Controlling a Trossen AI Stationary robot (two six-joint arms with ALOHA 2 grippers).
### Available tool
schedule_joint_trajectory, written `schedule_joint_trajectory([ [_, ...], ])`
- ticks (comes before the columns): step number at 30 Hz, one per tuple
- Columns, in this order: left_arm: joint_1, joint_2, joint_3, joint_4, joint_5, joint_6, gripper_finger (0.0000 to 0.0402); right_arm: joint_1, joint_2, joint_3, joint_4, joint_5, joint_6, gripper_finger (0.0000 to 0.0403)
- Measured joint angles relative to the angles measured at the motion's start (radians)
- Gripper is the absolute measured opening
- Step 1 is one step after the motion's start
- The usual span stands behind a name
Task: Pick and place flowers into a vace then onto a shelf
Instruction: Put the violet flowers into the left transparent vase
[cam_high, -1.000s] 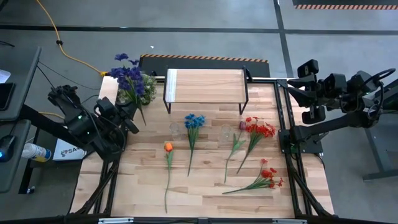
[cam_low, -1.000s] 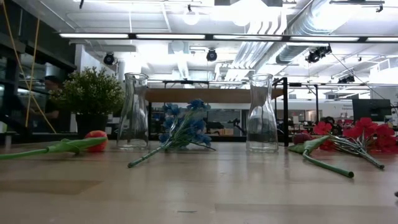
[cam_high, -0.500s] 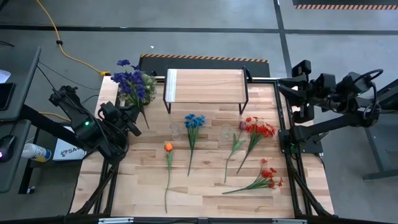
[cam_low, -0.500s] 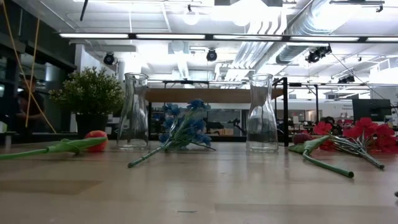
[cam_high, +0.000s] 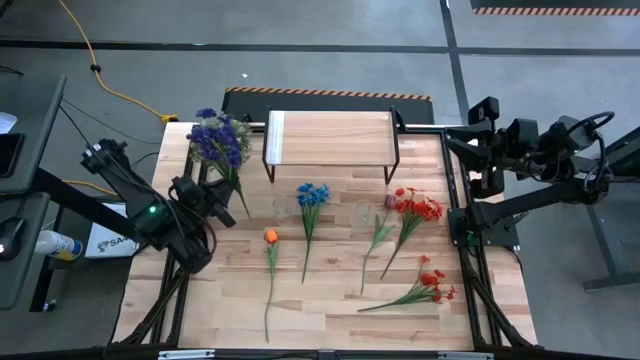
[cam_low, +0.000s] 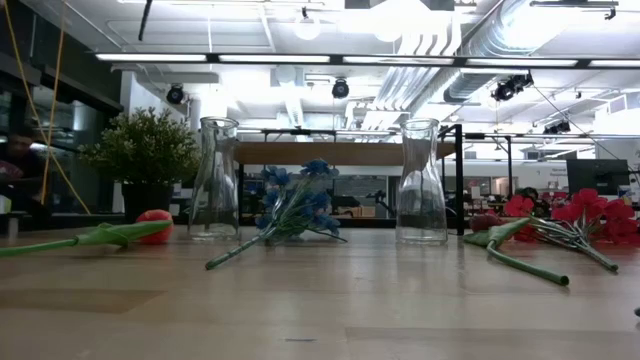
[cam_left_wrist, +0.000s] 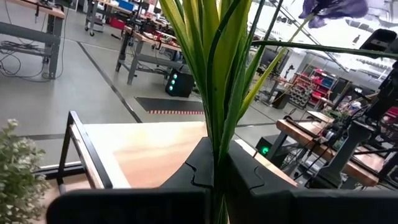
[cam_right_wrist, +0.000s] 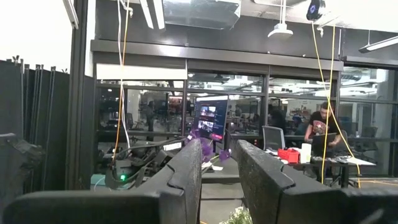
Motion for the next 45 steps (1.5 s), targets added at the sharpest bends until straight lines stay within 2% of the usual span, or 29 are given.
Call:
schedule_joint_trajectory([
  [6, 0.005, 0.05, -0.001, 0.063, -0.002, 0.002, 0.0044, 0.0, 0.0, 0.0, 0.0, 0.0, 0.0, 0.0094],
  [18, 0.142, 0.167, -0.002, 0.24, 0.001, 0.04, 0.0044, 0.0, 0.0, 0.0, 0.0, 0.0, -0.028, 0.0094],
  [22, 0.185, 0.192, -0.002, 0.346, 0.001, 0.138, 0.0044, 0.0, 0.0, 0.0, 0.0, -0.001, -0.05, 0.0094],
  [28, 0.255, 0.201, -0.002, 0.587, 0.0, 0.413, 0.0044, 0.0, -0.001, 0.0, -0.001, -0.001, -0.064, 0.0094],
  [33, 0.287, 0.201, -0.001, 0.721, -0.001, 0.607, 0.0044, 0.0, -0.001, 0.0, -0.002, 0.0, -0.098, 0.0094],
  [45, 0.297, 0.247, 0.0, 0.738, 0.0, 0.631, 0.0044, 0.0, -0.001, 0.0, -0.006, -0.001, -0.116, 0.0094],
])
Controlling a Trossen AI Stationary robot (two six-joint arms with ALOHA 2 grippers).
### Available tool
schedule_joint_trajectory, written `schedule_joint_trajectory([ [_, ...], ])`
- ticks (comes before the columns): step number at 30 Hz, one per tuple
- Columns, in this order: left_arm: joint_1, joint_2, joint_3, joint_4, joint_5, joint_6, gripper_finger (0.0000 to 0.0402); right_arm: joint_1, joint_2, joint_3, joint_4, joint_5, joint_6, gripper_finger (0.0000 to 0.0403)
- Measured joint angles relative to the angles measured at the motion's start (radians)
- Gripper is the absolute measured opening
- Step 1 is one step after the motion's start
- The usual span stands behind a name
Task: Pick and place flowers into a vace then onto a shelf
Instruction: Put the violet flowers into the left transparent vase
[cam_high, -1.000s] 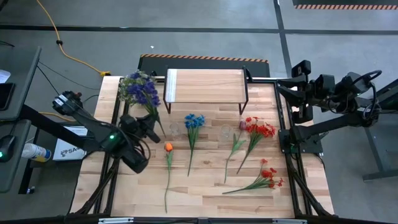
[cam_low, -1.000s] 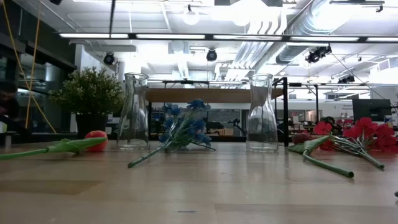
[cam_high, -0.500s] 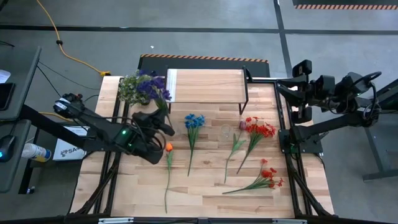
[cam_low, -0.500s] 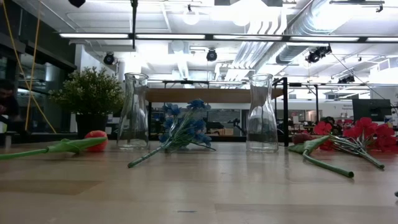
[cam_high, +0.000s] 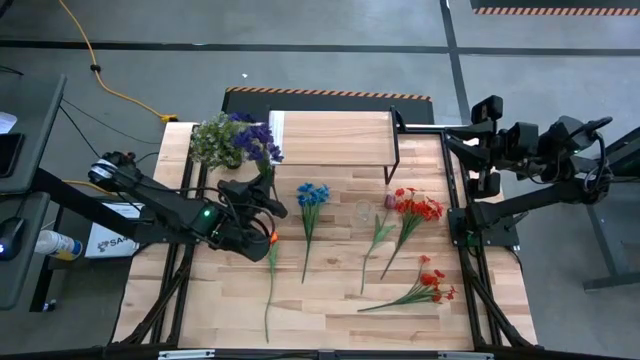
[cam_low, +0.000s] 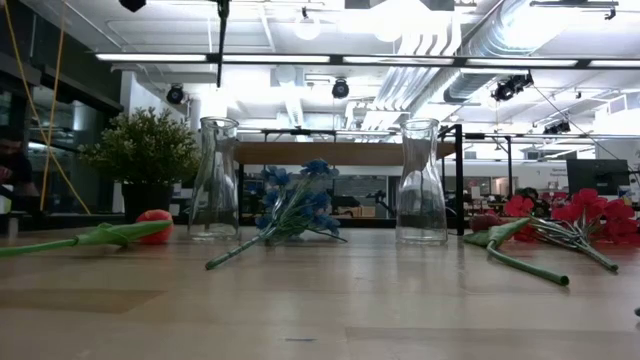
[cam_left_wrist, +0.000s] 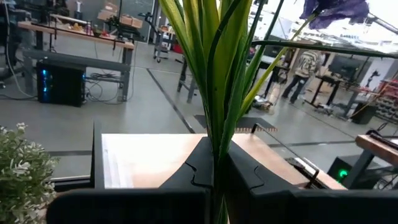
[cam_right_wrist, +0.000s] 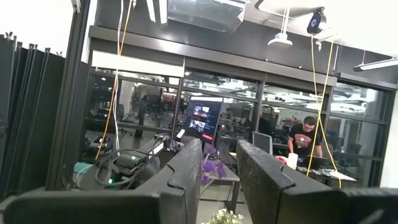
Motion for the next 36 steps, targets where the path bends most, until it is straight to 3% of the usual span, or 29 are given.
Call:
schedule_joint_trajectory([
  [36, 0.05, 0.143, -0.002, -0.153, 0.036, -0.109, 0.0044, 0.0, 0.0, 0.0, -0.031, -0.002, 0.004, 0.0094],
])
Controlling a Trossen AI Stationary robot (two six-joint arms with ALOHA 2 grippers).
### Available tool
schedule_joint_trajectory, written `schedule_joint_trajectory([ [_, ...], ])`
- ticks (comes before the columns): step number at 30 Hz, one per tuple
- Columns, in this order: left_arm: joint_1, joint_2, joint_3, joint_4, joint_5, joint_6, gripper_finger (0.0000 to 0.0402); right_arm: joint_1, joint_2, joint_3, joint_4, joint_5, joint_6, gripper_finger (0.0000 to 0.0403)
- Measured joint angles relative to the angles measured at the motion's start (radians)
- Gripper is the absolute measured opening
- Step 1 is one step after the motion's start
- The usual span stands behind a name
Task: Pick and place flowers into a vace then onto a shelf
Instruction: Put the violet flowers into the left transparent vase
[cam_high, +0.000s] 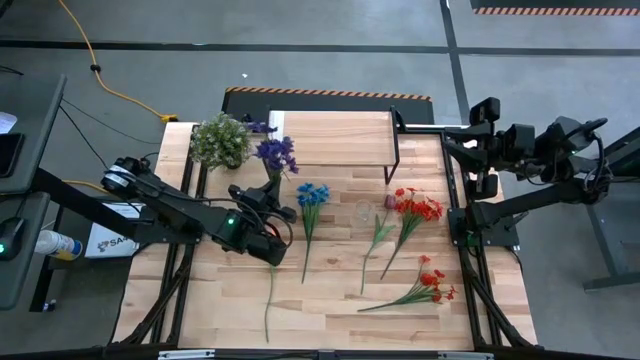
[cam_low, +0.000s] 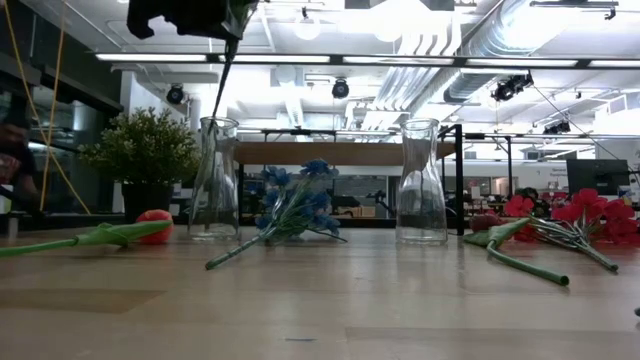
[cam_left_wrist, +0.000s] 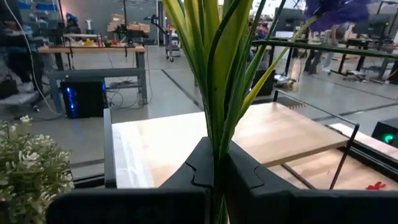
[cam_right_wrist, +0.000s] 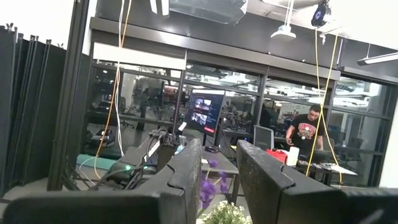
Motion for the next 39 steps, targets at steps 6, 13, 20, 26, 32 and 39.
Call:
schedule_joint_trajectory([
  [6, 0.0, 0.038, 0.002, -0.027, 0.006, -0.079, 0.0044, 0.0, 0.0, 0.0, 0.0, -0.003, 0.01, 0.0094],
  [13, 0.0, 0.064, 0.0, -0.052, 0.037, -0.137, 0.0044, 0.0, 0.0, 0.0, -0.003, -0.003, 0.019, 0.0094],
  [20, 0.0, 0.061, 0.001, -0.048, 0.063, -0.138, 0.0045, 0.0, 0.0, 0.0, -0.005, -0.003, 0.03, 0.0094],
  [26, 0.0, 0.061, 0.001, -0.044, 0.092, -0.138, 0.0051, 0.0, 0.0, 0.0, -0.009, -0.007, 0.042, 0.0094],
  [32, -0.001, 0.061, 0.001, -0.043, 0.106, -0.132, 0.005, 0.0, 0.0, 0.0, -0.009, -0.011, 0.046, 0.0094],
  [39, -0.001, 0.061, 0.001, -0.043, 0.113, -0.13, 0.0081, 0.0, 0.0, 0.0, -0.009, -0.011, 0.046, 0.0094],
])
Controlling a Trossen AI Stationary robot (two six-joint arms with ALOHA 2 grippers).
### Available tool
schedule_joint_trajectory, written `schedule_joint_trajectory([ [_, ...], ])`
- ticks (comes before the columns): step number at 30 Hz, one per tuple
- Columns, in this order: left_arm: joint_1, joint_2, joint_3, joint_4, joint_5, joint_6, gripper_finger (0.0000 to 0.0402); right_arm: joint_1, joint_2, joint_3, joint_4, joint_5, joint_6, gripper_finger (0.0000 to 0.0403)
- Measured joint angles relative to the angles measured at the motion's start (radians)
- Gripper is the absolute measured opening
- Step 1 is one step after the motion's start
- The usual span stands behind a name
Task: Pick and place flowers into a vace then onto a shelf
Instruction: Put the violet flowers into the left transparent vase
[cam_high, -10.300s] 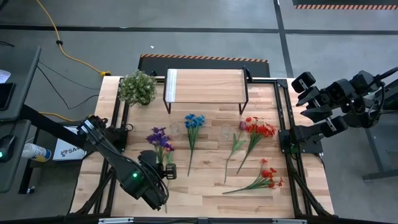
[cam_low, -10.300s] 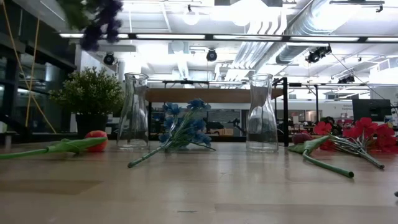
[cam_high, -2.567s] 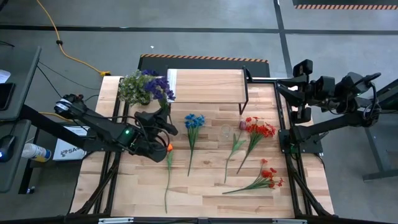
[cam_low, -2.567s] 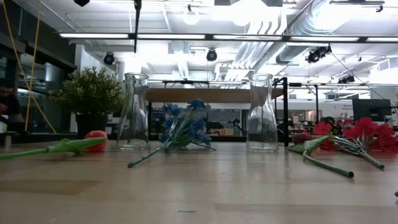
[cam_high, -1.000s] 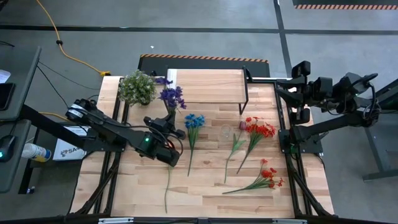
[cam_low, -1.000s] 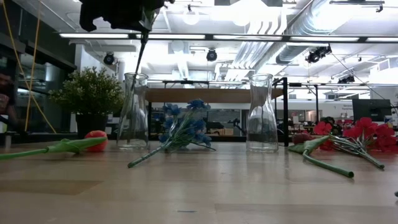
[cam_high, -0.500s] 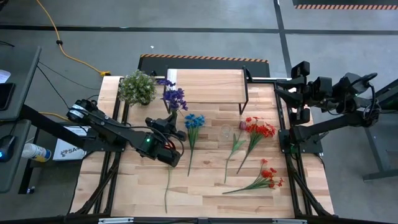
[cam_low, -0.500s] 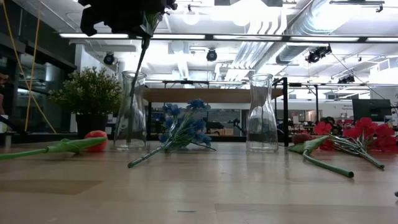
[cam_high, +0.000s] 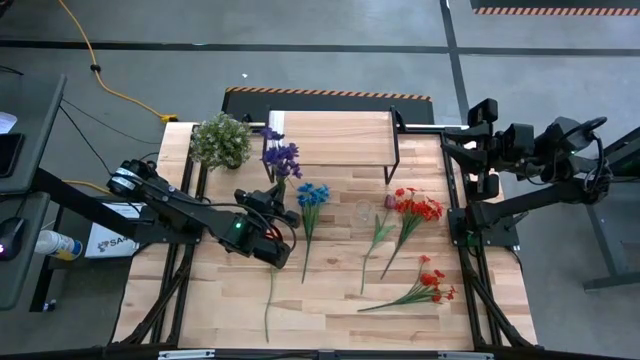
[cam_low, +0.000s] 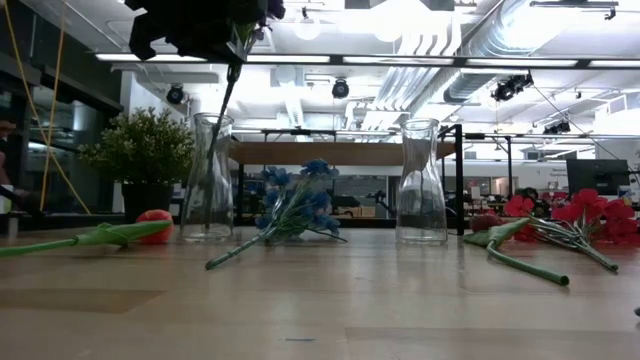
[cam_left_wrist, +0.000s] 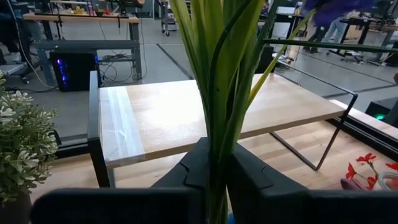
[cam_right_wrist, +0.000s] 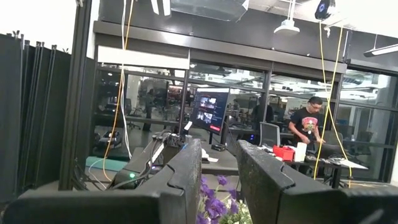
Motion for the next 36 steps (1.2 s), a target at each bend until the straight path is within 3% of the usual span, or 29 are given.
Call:
schedule_joint_trajectory([
  [13, 0.0, 0.0, 0.0, -0.008, 0.004, 0.001, 0.0087, 0.0, 0.0, 0.0, 0.0, 0.0, 0.0, 0.0094],
  [36, 0.0, 0.0, 0.0, -0.006, 0.104, 0.001, 0.0088, 0.0, 0.0, 0.0, -0.002, 0.0, 0.0, 0.0094],
])
